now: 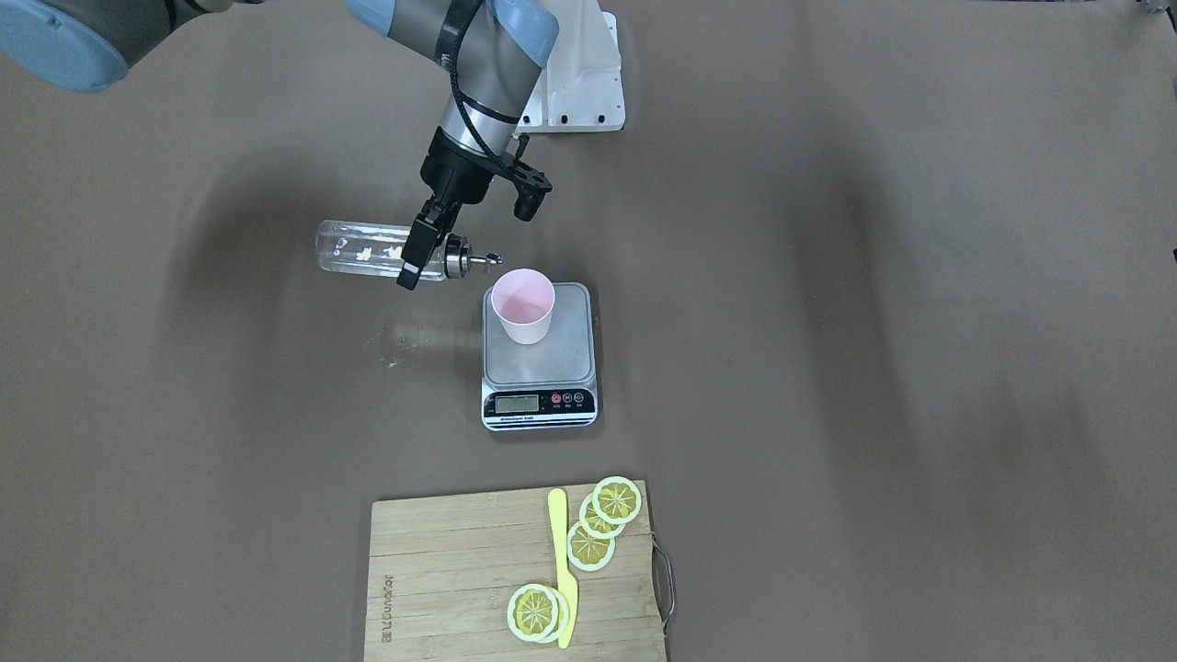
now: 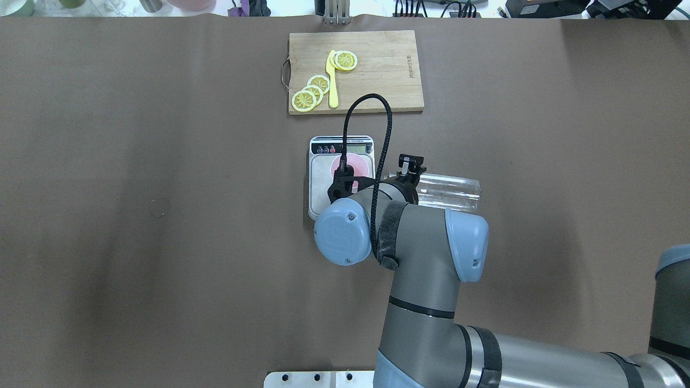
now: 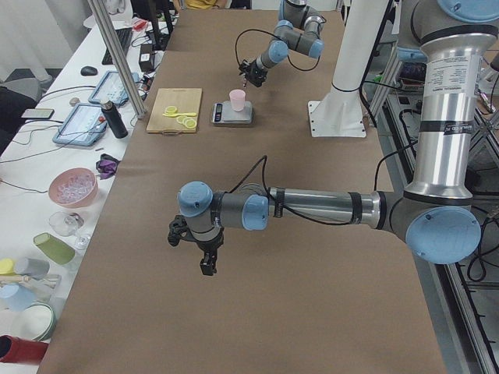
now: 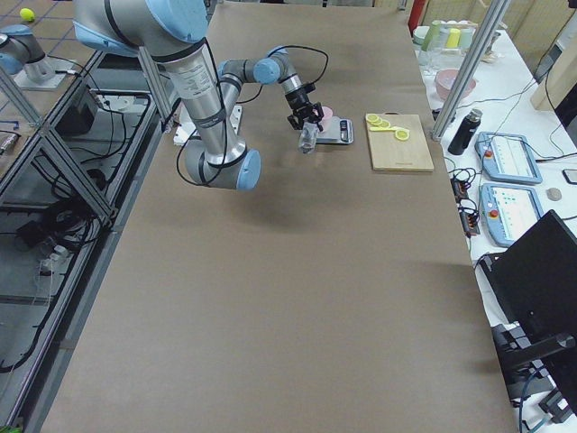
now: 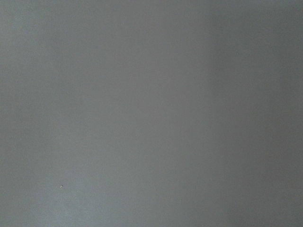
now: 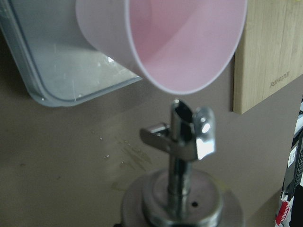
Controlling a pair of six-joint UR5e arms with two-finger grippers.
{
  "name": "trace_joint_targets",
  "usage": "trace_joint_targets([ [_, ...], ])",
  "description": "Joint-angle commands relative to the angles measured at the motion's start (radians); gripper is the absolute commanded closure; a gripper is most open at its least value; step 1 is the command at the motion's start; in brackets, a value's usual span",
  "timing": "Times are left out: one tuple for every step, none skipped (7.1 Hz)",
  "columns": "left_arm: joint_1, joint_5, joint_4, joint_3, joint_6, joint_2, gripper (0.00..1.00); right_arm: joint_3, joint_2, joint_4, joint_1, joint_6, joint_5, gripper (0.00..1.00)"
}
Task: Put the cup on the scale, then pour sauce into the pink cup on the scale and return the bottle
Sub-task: 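Tilt the dispenser spout down into the pink cup with the right gripper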
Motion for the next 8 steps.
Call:
trace_joint_targets([
  [-0.010,-0.004,-0.001,-0.025,0.000,-0.018,0.01,-0.001,0.020,-0.061,0.000,0.000,0.000,0.65],
  [-0.034,-0.005,-0.001,-0.031,0.000,-0.022,0.01,-0.001,0.030,-0.078,0.001,0.000,0.000,0.65],
  [-0.038,-0.005,-0.001,-0.034,0.000,-0.023,0.01,-0.002,0.033,-0.079,0.001,0.000,0.000,0.65],
  [-0.051,-0.007,-0.013,-0.034,-0.001,-0.026,0.02,-0.004,0.033,-0.079,0.001,0.001,0.000,0.65],
  [-0.053,-0.007,-0.015,-0.031,-0.001,-0.026,0.02,-0.004,0.033,-0.084,0.003,0.001,0.000,0.65],
  [-0.053,-0.025,-0.015,-0.029,-0.022,-0.026,0.01,-0.005,0.033,-0.090,0.001,0.001,0.000,0.65],
  [-0.053,-0.042,-0.017,-0.031,-0.067,-0.028,0.01,-0.007,0.033,-0.102,0.001,0.001,0.000,0.65],
  [-0.053,-0.042,-0.020,-0.031,-0.069,-0.029,0.01,-0.008,0.033,-0.105,0.003,0.003,0.000,0.65],
])
